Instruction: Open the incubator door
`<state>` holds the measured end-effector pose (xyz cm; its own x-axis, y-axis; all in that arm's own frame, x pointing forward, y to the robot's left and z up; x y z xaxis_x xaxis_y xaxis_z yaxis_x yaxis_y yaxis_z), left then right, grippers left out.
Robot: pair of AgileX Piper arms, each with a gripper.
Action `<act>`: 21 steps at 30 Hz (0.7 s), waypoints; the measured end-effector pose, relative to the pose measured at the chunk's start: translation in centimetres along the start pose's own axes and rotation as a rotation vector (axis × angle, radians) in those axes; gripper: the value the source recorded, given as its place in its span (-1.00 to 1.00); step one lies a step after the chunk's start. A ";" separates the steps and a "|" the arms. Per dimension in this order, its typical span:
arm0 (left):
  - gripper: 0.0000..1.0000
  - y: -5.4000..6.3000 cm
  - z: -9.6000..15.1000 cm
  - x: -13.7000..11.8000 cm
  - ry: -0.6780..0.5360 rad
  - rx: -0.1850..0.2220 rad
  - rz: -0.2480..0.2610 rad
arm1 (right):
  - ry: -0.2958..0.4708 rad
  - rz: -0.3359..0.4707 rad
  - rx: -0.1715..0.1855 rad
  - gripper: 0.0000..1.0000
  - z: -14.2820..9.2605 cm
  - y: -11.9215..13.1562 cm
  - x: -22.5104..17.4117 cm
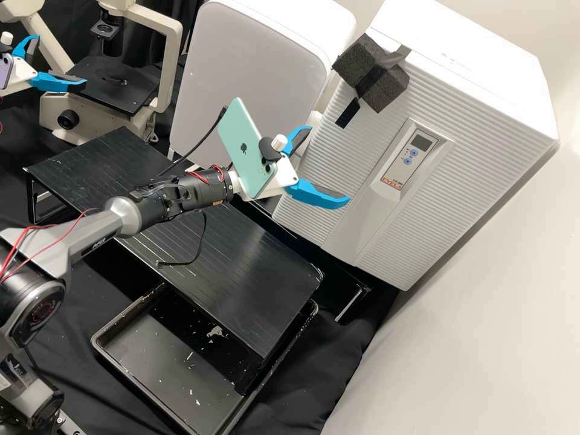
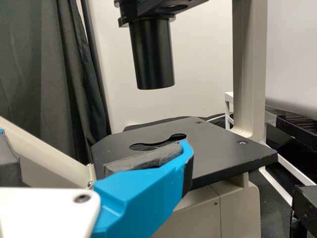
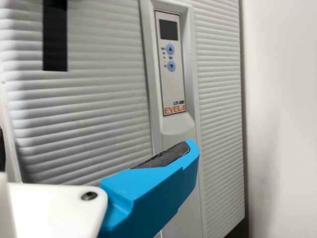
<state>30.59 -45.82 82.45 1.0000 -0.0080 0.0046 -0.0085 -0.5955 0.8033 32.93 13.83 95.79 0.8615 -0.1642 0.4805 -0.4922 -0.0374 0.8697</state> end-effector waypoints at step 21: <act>1.00 0.0 0.0 0.0 0.000 0.000 0.000 | 0.011 -0.032 0.019 1.00 -0.6 -1.2 1.2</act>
<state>30.59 -45.82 82.45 1.0000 -0.0080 0.0046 -0.0085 -0.5955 0.8033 34.58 14.31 95.41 0.8783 -0.1516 0.4535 -0.4663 -0.0611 0.8825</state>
